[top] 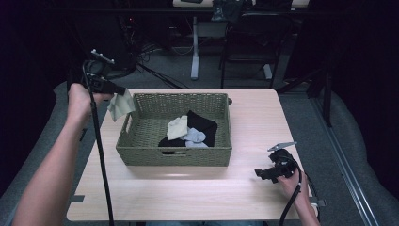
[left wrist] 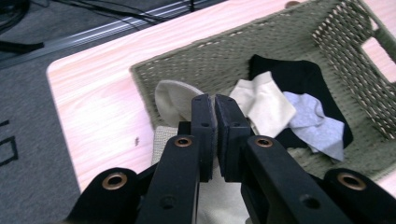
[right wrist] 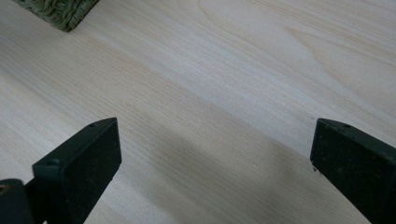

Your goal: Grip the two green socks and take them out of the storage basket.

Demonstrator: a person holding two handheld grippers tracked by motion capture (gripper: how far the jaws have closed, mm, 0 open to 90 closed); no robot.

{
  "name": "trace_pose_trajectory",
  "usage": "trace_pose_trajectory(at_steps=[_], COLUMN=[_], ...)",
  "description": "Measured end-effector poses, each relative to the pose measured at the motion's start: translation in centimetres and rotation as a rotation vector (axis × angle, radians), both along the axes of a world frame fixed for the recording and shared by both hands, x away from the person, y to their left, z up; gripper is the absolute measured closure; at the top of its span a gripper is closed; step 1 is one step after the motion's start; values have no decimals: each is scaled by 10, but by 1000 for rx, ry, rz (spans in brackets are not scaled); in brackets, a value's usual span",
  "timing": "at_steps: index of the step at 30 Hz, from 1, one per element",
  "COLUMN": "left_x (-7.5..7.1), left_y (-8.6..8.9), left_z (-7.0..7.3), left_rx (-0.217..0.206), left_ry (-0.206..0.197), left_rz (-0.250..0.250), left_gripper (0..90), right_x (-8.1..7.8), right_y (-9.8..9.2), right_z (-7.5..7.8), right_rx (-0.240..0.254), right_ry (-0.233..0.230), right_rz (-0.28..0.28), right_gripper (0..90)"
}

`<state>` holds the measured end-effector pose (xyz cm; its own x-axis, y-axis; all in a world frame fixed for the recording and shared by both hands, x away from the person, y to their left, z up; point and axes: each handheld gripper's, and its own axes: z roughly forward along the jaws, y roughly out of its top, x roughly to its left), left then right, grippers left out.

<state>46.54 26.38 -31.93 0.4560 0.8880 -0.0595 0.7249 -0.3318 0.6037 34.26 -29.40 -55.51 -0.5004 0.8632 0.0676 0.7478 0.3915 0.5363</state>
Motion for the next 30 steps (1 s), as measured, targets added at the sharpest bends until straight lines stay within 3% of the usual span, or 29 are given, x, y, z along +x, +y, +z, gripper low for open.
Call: trace_pose_trajectory(at_steps=[6,8,13,18,23,24,25,26,30], left_x=[-2,-3,-1,-1,-3,-3,-3,-4,-4], left_y=[23,30,47,65,72,74,74,76,78], left_z=[-3,-5,-19,-45,-66,-77,-77,-90,-112], left_rx=[16,70,77,90,90,85,85,78,67], left_ry=[5,3,21,46,60,73,73,85,119], left_rz=[70,109,161,210,220,225,225,226,228], left_gripper=[869,869,869,869,868,868,868,868,868], right_x=[0,0,0,0,0,0,0,0,0], right_y=[0,0,0,1,2,2,2,1,2], right_z=[0,0,0,-1,-1,-1,-1,-1,-1], right_rx=[12,-1,-2,24,24,25,25,26,25], right_ry=[-4,0,-1,-7,-3,-6,-6,-3,-2], right_rz=[-7,0,0,-7,-7,-7,-7,-8,-6], right_gripper=[12,11,11,11,11,11,11,11,11])
